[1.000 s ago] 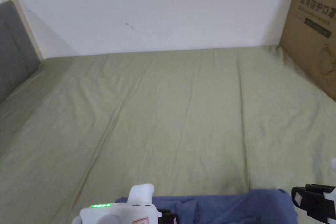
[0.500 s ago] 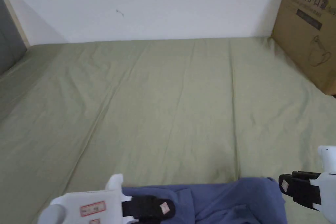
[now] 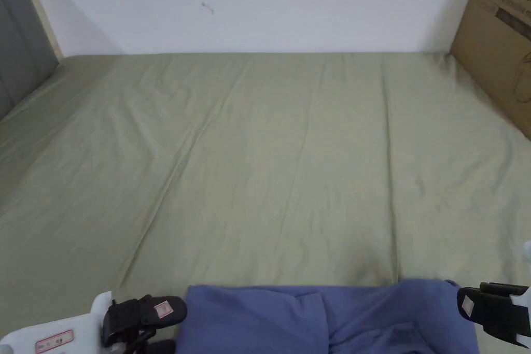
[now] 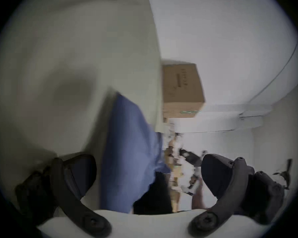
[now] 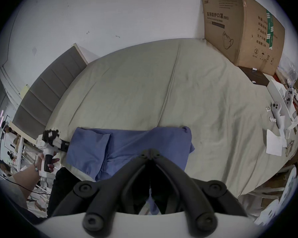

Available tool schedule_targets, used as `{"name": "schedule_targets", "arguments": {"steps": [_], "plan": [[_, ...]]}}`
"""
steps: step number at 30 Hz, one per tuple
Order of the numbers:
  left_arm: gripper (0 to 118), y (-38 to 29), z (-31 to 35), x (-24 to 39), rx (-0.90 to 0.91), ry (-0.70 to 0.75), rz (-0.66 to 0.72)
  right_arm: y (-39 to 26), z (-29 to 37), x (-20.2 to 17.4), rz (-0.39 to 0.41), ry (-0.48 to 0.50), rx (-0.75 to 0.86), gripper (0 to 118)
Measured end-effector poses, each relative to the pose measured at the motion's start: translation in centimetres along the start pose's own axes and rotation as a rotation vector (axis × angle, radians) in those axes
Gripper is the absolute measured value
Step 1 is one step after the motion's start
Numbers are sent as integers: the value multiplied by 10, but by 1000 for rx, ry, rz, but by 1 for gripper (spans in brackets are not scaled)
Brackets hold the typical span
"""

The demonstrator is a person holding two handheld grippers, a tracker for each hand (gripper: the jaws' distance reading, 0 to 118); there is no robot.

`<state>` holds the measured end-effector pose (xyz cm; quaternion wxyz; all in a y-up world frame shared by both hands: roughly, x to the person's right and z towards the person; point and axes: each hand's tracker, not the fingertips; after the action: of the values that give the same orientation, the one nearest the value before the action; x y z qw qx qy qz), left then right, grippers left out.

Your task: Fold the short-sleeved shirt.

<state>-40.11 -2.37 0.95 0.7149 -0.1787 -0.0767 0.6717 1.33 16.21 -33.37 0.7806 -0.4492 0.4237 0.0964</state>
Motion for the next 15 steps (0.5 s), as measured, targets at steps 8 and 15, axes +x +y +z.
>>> {"name": "schedule_targets", "arguments": {"steps": [8,15], "plan": [[7,11,-45,-20,-86,145,-28,0,7,-12,37,2,-18,0],[8,1,-42,18,-33,350,-145,4,7,-12,38,19,-13,0]]}}
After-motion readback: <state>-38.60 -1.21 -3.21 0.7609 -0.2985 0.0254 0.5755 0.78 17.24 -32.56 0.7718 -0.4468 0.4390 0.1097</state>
